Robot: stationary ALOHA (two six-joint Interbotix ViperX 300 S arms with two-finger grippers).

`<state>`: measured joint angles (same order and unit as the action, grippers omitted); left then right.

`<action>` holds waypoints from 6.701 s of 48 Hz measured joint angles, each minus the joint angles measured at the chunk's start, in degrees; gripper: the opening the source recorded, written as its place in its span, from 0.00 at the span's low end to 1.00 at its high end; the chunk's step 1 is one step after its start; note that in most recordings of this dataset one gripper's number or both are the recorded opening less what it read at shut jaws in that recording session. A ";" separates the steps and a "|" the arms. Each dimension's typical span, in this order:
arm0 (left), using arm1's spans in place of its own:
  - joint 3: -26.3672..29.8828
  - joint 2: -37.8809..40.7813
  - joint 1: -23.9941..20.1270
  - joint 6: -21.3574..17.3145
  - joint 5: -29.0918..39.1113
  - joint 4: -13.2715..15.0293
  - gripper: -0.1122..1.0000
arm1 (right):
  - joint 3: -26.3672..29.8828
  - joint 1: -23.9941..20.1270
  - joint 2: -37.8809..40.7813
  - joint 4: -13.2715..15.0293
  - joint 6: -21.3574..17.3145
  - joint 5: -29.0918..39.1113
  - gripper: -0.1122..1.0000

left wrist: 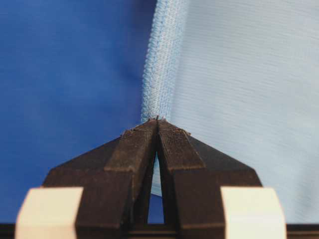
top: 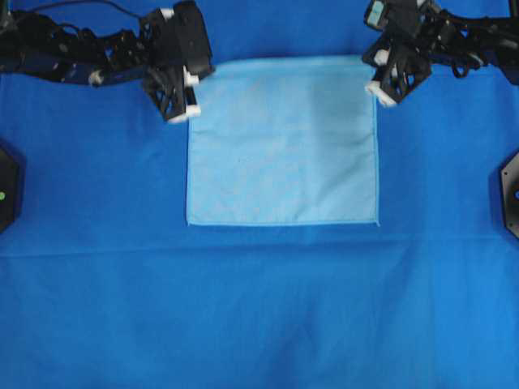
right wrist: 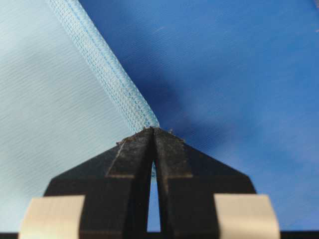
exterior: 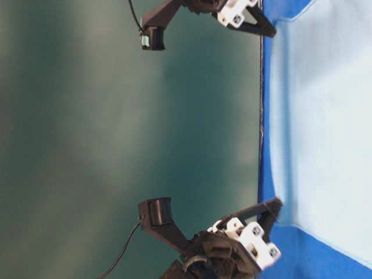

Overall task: Fold the light blue towel.
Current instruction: 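Lift the far edge and fold it toward the near edge with both grippers, then open both grippers and release the folded edge, then grasp the folded towel's left and right corners with both grippers, then lift the towel strip and rotate it vertical, left gripper swinging down, then lay the strip down lengthwise, left gripper placing its end near the table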

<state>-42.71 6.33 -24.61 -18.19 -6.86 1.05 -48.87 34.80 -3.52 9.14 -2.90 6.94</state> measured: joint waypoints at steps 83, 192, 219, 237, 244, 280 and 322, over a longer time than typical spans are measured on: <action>-4.22 -7.21 28.04 11.87 5.36 0.09 0.67 | -6.77 -37.79 -9.67 -5.54 -20.57 6.94 0.67; -0.62 0.70 9.32 -0.35 11.78 0.18 0.11 | -5.01 -15.38 0.53 7.82 -19.34 2.29 0.12; 3.25 -16.61 9.32 -1.14 22.76 0.18 0.11 | -3.16 -16.26 -22.76 7.82 -19.34 18.54 0.12; 5.89 -22.32 9.32 -1.05 27.60 0.18 0.11 | 0.88 -18.54 -28.65 7.91 -18.11 24.43 0.12; 5.89 -22.32 9.32 -0.53 27.86 0.18 0.11 | 0.88 -18.63 -28.48 7.82 -18.46 24.52 0.12; 14.06 -13.71 28.04 -0.62 17.58 0.09 0.11 | 15.03 -9.49 -9.23 21.36 -17.40 15.03 0.12; 24.87 0.00 29.53 -2.81 9.14 0.00 0.11 | 20.48 -9.49 -3.16 23.03 -17.40 11.16 0.12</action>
<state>-17.84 6.33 4.92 -21.01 2.29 1.05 -28.39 25.31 -6.68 32.17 -20.30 18.11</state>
